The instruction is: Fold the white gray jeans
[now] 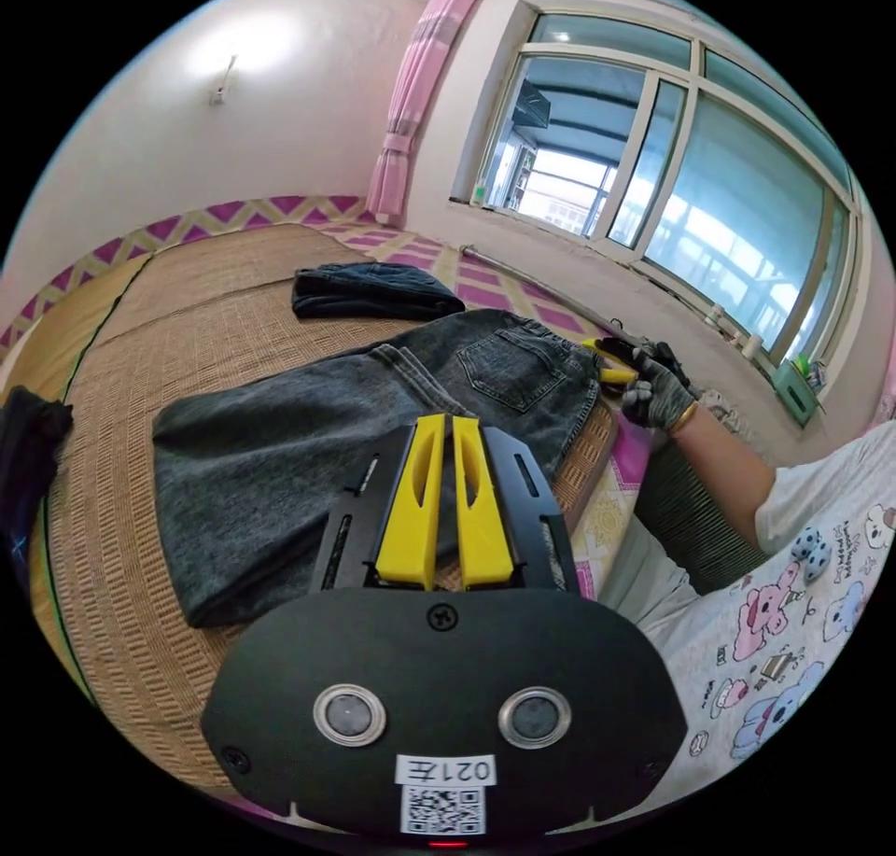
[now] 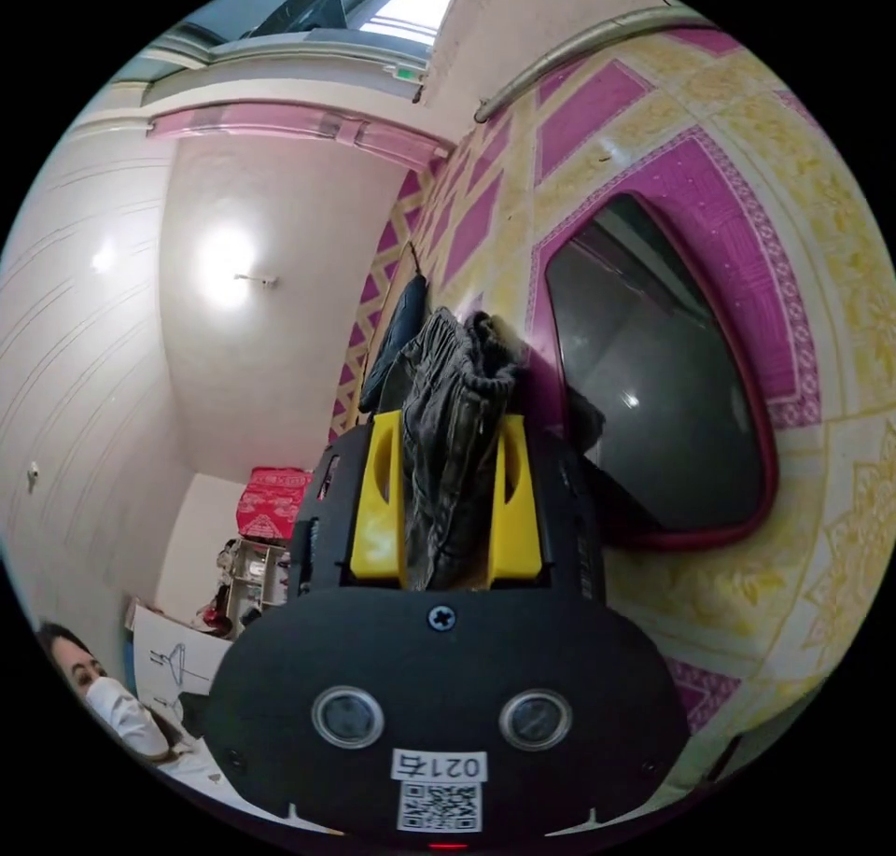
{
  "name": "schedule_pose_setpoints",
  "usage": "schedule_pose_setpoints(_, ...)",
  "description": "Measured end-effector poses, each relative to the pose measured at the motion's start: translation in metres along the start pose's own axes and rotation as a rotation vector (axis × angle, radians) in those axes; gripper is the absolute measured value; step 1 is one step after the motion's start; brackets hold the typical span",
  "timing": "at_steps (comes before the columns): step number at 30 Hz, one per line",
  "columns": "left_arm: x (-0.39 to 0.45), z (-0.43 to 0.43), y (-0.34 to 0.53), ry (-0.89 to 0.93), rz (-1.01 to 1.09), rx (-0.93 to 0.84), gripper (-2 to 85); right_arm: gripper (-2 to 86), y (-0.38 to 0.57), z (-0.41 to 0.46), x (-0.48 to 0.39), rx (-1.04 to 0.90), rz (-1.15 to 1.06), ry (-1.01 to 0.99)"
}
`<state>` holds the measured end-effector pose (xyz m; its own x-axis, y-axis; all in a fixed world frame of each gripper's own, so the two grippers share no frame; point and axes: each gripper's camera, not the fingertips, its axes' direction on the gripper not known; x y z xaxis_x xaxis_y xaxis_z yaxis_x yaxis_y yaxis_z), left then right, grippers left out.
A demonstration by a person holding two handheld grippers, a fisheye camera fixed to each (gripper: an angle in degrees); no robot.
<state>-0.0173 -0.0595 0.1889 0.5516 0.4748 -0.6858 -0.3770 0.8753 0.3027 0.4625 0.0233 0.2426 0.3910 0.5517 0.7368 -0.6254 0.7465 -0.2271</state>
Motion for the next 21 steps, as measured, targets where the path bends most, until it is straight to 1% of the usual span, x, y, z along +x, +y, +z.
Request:
schedule_pose_setpoints(2,-0.004,-0.010,0.007,-0.017,-0.006,0.008,-0.9,9.7,-0.001,0.004,0.001,0.000,0.025,-0.031)
schedule_pose_setpoints(3,-0.008,-0.017,0.012,-0.029,-0.011,0.011,-0.9,8.1,0.000,0.002,-0.010,0.001,-0.001,-0.036)
schedule_pose_setpoints(5,-0.014,-0.027,0.021,-0.042,-0.023,0.015,-1.0,7.1,0.004,-0.004,-0.057,0.015,-0.140,0.007)
schedule_pose_setpoints(7,-0.022,-0.037,0.029,-0.055,-0.037,0.019,-1.0,6.5,0.023,0.002,-0.156,0.012,-0.414,0.110)
schedule_pose_setpoints(8,-0.028,-0.043,0.035,-0.064,-0.048,0.019,-1.0,6.5,0.030,0.007,-0.183,0.007,-0.485,0.130)
schedule_pose_setpoints(10,-0.037,-0.051,0.044,-0.069,-0.065,0.017,-1.0,6.4,0.071,0.041,-0.285,-0.032,-0.769,0.200)
schedule_pose_setpoints(11,-0.043,-0.056,0.050,-0.077,-0.083,0.016,-1.0,6.4,0.083,0.052,-0.306,-0.045,-0.828,0.213)
schedule_pose_setpoints(13,-0.053,-0.062,0.059,-0.071,-0.108,0.020,-1.0,6.4,0.139,0.108,-0.380,-0.111,-1.051,0.237)
schedule_pose_setpoints(14,-0.059,-0.066,0.066,-0.065,-0.127,0.029,-1.0,6.4,0.154,0.125,-0.394,-0.132,-1.099,0.241)
schedule_pose_setpoints(16,-0.067,-0.074,0.077,-0.068,-0.148,0.040,-1.0,6.3,0.216,0.200,-0.429,-0.247,-1.238,0.241)
schedule_pose_setpoints(17,-0.072,-0.079,0.085,-0.074,-0.164,0.049,-1.0,6.3,0.233,0.221,-0.433,-0.284,-1.269,0.243)
schedule_pose_setpoints(18,-0.079,-0.085,0.093,-0.076,-0.185,0.056,-1.0,6.3,0.264,0.261,-0.434,-0.353,-1.314,0.256)
schedule_pose_setpoints(19,-0.082,-0.088,0.098,-0.077,-0.195,0.059,-1.0,6.2,0.295,0.303,-0.426,-0.432,-1.346,0.276)
schedule_pose_setpoints(20,-0.090,-0.094,0.106,-0.077,-0.216,0.061,-1.0,6.2,0.310,0.323,-0.419,-0.481,-1.359,0.290)
schedule_pose_setpoints(21,-0.097,-0.100,0.115,-0.081,-0.235,0.060,-1.0,6.1,0.339,0.363,-0.400,-0.577,-1.379,0.343)
